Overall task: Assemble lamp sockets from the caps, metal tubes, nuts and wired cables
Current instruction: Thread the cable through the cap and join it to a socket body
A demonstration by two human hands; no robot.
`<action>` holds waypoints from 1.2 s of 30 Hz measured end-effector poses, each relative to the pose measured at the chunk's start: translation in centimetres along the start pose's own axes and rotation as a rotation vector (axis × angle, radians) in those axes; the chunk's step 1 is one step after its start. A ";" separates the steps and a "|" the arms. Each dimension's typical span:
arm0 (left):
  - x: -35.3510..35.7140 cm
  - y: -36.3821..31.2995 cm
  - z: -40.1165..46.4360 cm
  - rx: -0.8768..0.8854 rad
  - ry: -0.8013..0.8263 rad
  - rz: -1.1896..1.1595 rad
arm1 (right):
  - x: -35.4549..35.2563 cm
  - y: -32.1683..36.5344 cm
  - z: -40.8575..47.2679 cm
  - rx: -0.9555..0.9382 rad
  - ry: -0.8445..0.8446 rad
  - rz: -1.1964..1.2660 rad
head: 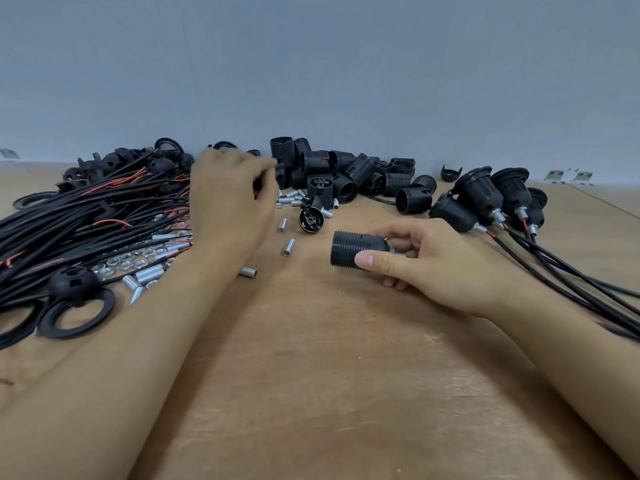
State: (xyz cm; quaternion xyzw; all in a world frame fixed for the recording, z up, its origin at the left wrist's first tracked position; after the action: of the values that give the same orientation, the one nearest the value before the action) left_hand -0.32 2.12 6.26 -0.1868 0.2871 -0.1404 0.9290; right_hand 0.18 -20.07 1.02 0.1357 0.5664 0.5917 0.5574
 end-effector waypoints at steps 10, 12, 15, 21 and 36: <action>2.5 -4.4 -4.2 -0.436 0.360 -0.958 | -2.1 1.1 0.0 -0.131 -0.257 0.059; 3.1 -4.1 -4.3 -0.518 0.431 -1.065 | -2.2 1.0 0.0 -0.138 -0.267 0.050; 4.0 -3.9 -4.6 -0.580 0.566 -1.184 | -2.4 1.0 0.0 -0.141 -0.279 0.026; 4.8 -3.6 -4.7 -0.622 0.775 -1.288 | -2.5 1.3 0.0 -0.190 -0.262 -0.025; 4.7 -4.5 -5.5 -0.557 0.884 -1.184 | -1.6 5.1 -1.6 -0.673 -0.348 -0.672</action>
State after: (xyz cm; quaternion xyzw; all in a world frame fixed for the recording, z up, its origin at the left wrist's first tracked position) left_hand -0.49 -5.04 1.73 -0.4611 0.5070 -0.5960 0.4184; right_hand -3.10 -20.90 5.48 -0.1448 0.2553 0.4979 0.8161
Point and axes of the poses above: each hand's wrist, its own z-axis towards the middle knuckle, its own x-axis out of the palm, y = z × x, the point moved 7 cm from there along z, towards the middle knuckle, and after that the axes turned 10 degrees about -x, right-handed, at the moved point
